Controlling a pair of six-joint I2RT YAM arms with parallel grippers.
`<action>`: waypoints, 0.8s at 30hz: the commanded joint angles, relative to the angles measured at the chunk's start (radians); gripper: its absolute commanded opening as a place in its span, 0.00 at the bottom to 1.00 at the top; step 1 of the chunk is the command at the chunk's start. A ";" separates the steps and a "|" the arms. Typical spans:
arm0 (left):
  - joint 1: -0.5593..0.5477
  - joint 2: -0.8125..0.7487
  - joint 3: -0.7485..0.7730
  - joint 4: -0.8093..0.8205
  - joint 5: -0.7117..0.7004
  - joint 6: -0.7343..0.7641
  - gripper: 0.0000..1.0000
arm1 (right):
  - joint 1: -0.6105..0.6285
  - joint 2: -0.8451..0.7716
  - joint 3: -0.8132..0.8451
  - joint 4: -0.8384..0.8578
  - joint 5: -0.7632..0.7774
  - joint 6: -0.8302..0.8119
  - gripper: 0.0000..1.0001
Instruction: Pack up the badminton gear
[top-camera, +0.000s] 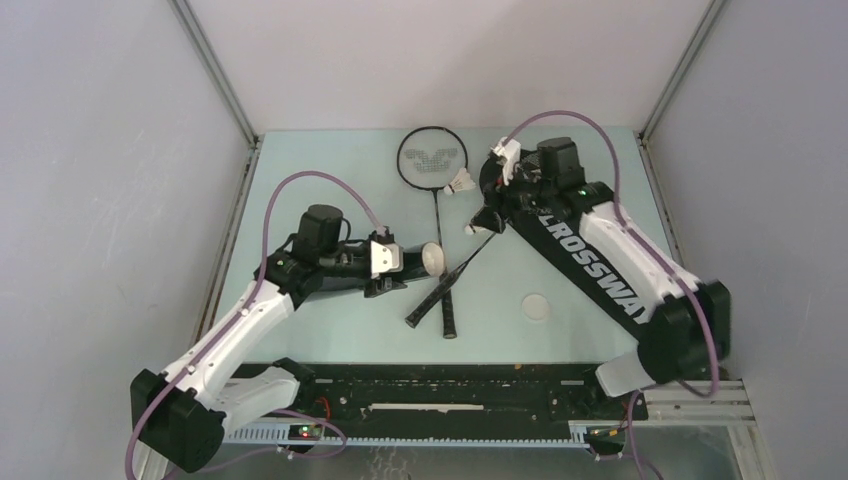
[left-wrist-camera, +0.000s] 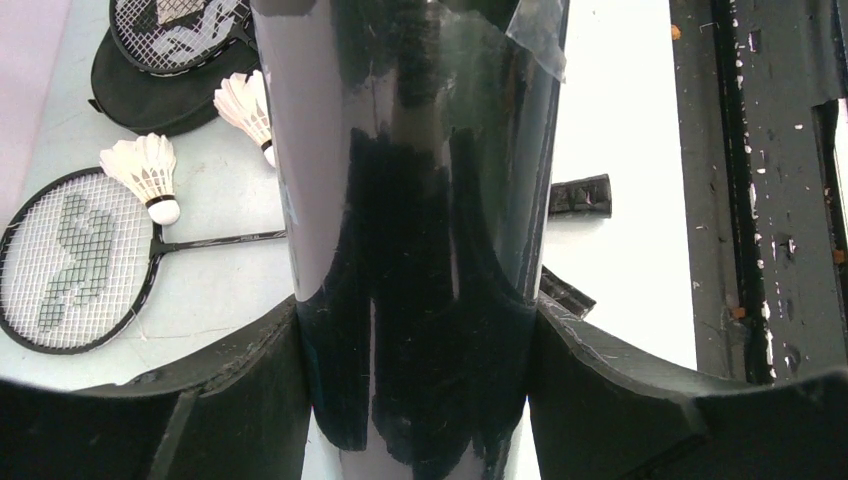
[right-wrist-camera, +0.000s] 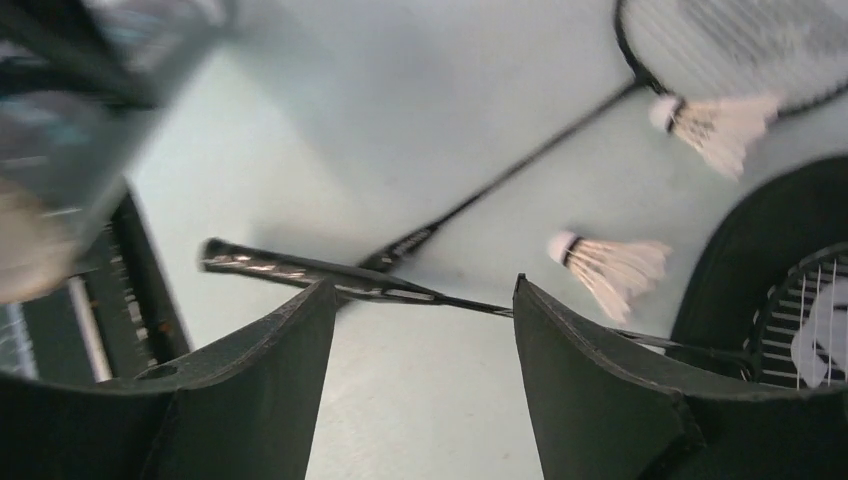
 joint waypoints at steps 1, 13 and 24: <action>0.005 -0.033 -0.013 0.004 -0.003 0.025 0.21 | -0.039 0.187 0.084 0.038 0.153 0.015 0.73; 0.004 -0.039 -0.022 -0.001 0.006 0.037 0.23 | -0.090 0.605 0.378 -0.092 0.254 0.047 0.74; 0.003 -0.035 -0.014 -0.001 0.012 0.039 0.24 | -0.095 0.719 0.442 -0.207 0.209 0.041 0.61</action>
